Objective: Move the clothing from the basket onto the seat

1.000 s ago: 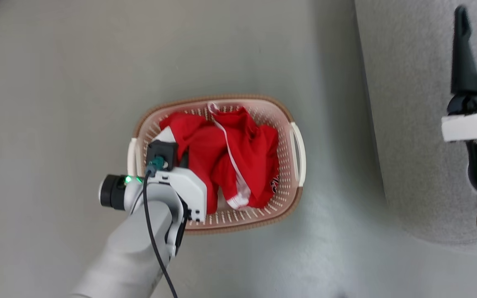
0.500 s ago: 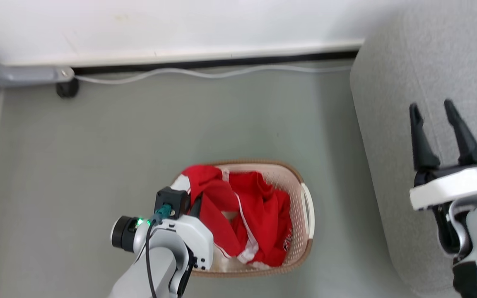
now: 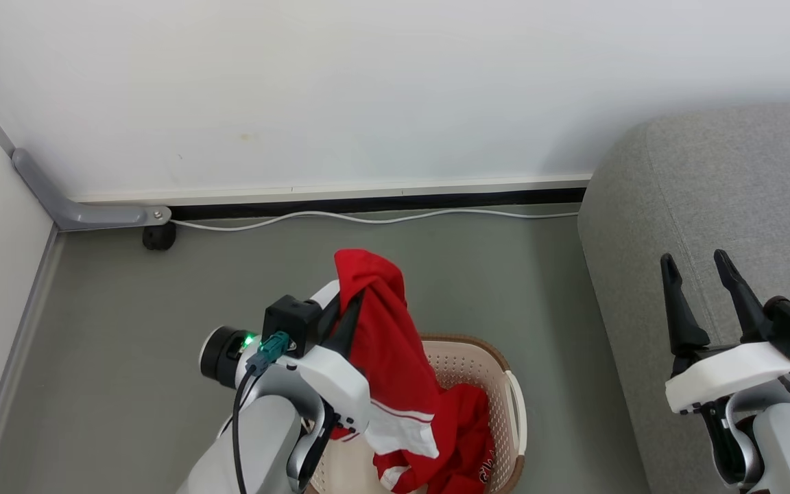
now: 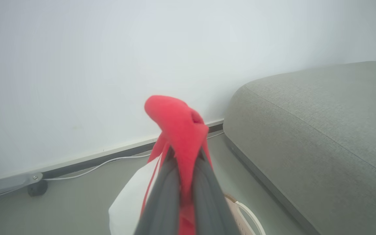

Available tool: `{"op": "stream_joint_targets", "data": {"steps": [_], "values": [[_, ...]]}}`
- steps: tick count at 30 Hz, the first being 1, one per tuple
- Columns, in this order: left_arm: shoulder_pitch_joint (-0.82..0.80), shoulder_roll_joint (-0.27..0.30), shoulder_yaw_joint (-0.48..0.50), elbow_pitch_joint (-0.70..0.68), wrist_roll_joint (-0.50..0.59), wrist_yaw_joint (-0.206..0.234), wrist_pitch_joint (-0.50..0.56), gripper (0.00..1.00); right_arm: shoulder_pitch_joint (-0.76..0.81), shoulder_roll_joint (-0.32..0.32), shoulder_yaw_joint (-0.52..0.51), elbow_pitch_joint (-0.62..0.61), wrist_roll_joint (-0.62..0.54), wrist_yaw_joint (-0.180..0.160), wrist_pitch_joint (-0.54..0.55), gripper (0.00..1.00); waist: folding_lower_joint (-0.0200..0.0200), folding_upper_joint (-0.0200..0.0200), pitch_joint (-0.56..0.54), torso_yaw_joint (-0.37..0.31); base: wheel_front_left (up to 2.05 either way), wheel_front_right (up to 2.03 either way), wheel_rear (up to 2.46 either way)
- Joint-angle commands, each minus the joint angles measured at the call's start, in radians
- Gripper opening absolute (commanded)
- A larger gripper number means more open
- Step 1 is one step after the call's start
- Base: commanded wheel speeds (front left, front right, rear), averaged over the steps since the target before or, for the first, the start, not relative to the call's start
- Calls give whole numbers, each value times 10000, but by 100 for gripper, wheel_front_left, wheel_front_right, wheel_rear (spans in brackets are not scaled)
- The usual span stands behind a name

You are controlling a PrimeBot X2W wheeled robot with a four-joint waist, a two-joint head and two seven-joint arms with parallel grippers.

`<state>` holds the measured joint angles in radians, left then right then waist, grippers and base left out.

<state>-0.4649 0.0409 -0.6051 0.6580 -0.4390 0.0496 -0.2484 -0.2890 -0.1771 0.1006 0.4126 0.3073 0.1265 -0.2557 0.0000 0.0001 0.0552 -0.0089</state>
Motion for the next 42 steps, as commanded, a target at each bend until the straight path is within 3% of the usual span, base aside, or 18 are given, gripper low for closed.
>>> {"op": "stream_joint_targets", "data": {"steps": [1, 11, 25, 32, 42], "values": [[-403, 99, 359, -336, 83, -78, -133, 0, -37, -51, 134, -170, -40, 42, -61, 100, 0, -1, -20, 6, 0, 0, 0], [-1664, 95, -136, -2357, 178, -366, -133, 0, 8, 16, 88, -3, -105, 42, -61, 100, 0, -1, 37, -19, 0, 0, 0], [-3342, 94, -1190, -3016, -398, 35, -133, 0, -144, 73, 469, -49, 35, 42, -61, 100, 0, -1, 266, -112, 0, 0, 0], [-3426, 93, -1538, -3017, -507, 157, -133, 0, -639, -382, 2184, -1019, 796, 42, -61, 100, 0, -1, 416, -102, 0, 0, 0], [-3446, 93, -1733, -2997, -565, 187, -133, 0, -1875, -2061, 5202, -2342, 1959, 42, -61, 100, 0, -1, 532, 51, 0, 0, 0]]}}
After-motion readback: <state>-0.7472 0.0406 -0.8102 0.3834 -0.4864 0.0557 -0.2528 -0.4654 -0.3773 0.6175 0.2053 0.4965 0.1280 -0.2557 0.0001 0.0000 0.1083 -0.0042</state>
